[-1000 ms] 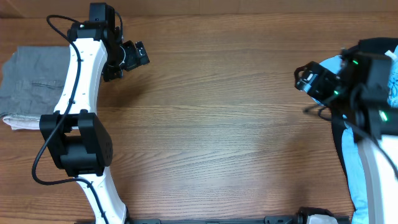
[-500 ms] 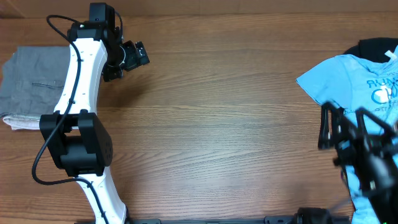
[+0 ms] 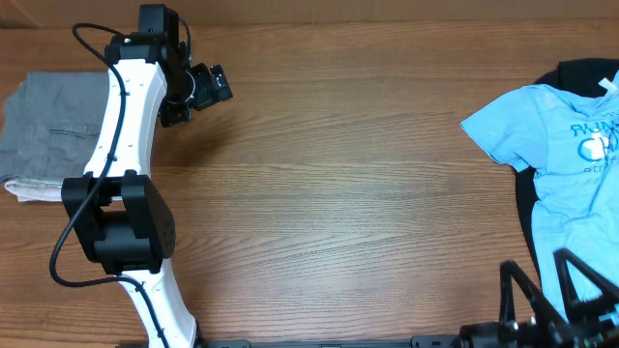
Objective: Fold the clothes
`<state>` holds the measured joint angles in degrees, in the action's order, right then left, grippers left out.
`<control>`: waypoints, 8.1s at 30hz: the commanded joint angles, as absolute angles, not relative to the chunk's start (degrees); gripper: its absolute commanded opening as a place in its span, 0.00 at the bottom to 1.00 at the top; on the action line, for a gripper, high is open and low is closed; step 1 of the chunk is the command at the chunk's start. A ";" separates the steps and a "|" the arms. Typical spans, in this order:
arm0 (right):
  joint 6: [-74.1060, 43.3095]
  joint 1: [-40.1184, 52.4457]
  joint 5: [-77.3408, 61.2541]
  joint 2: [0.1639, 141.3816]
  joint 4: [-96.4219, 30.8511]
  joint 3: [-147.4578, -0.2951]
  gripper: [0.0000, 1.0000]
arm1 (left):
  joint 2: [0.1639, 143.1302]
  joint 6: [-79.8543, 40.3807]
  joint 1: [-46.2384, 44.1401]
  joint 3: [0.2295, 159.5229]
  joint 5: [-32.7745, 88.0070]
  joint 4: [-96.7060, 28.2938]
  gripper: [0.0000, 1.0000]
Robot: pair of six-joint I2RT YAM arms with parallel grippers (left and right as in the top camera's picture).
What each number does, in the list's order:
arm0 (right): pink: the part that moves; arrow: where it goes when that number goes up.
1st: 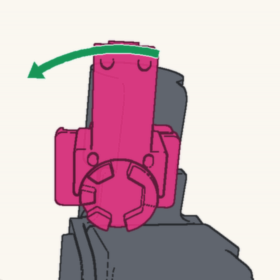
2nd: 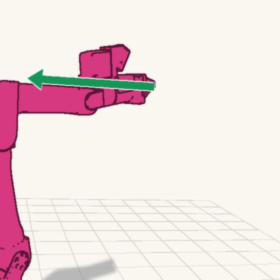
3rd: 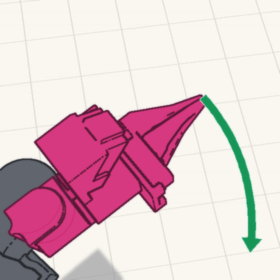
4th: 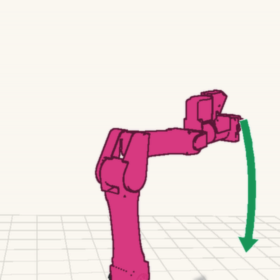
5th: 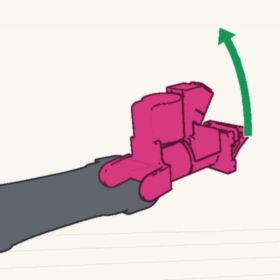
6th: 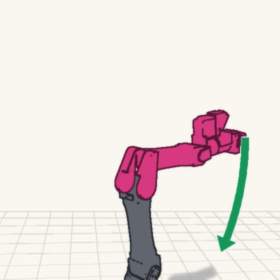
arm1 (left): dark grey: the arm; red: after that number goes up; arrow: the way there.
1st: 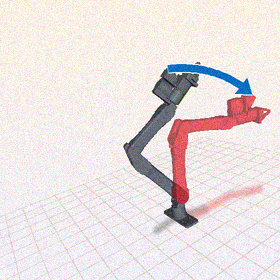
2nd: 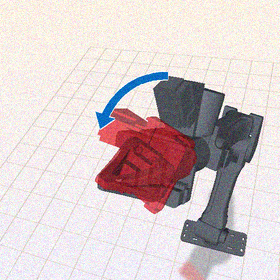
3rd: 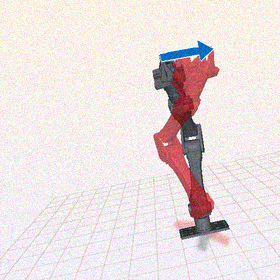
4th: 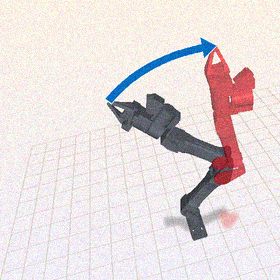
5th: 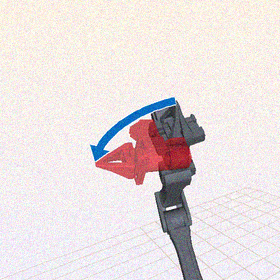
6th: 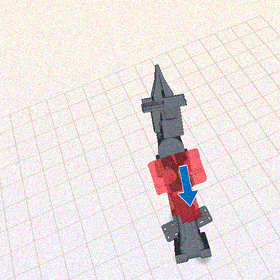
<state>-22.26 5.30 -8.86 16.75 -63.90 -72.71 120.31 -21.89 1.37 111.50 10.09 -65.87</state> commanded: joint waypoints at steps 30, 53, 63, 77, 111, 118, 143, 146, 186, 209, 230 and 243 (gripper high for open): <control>-24.08 5.52 -4.10 0.27 -32.29 -37.23 1.00 | 118.76 -21.19 1.48 112.51 10.07 -65.95 1.00; -24.05 5.52 -3.86 0.21 9.06 -2.13 1.00 | 118.76 -21.19 1.48 112.51 10.07 -65.95 1.00; -23.77 5.52 -2.52 0.21 4.23 -0.43 1.00 | 118.76 -21.19 1.48 112.51 10.07 -65.95 1.00; -23.83 5.52 -1.98 0.21 -4.64 -0.45 1.00 | 118.76 -21.19 1.48 112.51 10.07 -65.95 1.00; -23.83 5.52 -1.98 0.23 -4.64 -0.45 1.00 | 118.76 -21.19 1.48 112.51 10.07 -65.95 1.00; -23.83 5.52 -1.98 0.23 -4.64 -0.45 1.00 | 118.58 -21.19 0.99 112.49 9.91 -65.95 1.00; -23.83 5.52 -1.98 0.23 -4.64 -0.45 1.00 | 69.56 -21.19 -19.09 112.49 9.91 -66.00 1.00; -23.83 5.52 -1.98 0.23 -4.64 -0.45 1.00 | 64.66 -21.15 -19.09 112.49 5.91 -66.04 1.00; -23.83 5.52 -1.98 0.23 -4.64 -0.45 1.00 | 24.23 -37.93 -4.82 45.50 -0.43 -41.52 1.00; -23.83 5.52 -1.98 0.23 -4.64 -0.45 1.00 | 7.92 -38.39 -3.40 3.68 -4.95 -4.58 1.00; -23.83 5.52 -1.98 0.23 -4.64 -0.45 1.00 | 0.10 -11.14 -3.22 0.30 -4.03 -4.01 1.00; -23.83 5.52 -1.98 0.23 -4.64 -0.45 1.00 | 0.16 -4.23 -3.55 0.30 -1.04 -4.27 1.00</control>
<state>-23.94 5.30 -2.52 0.73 -5.04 -1.04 0.95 -6.66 -3.66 0.69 -1.91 -4.47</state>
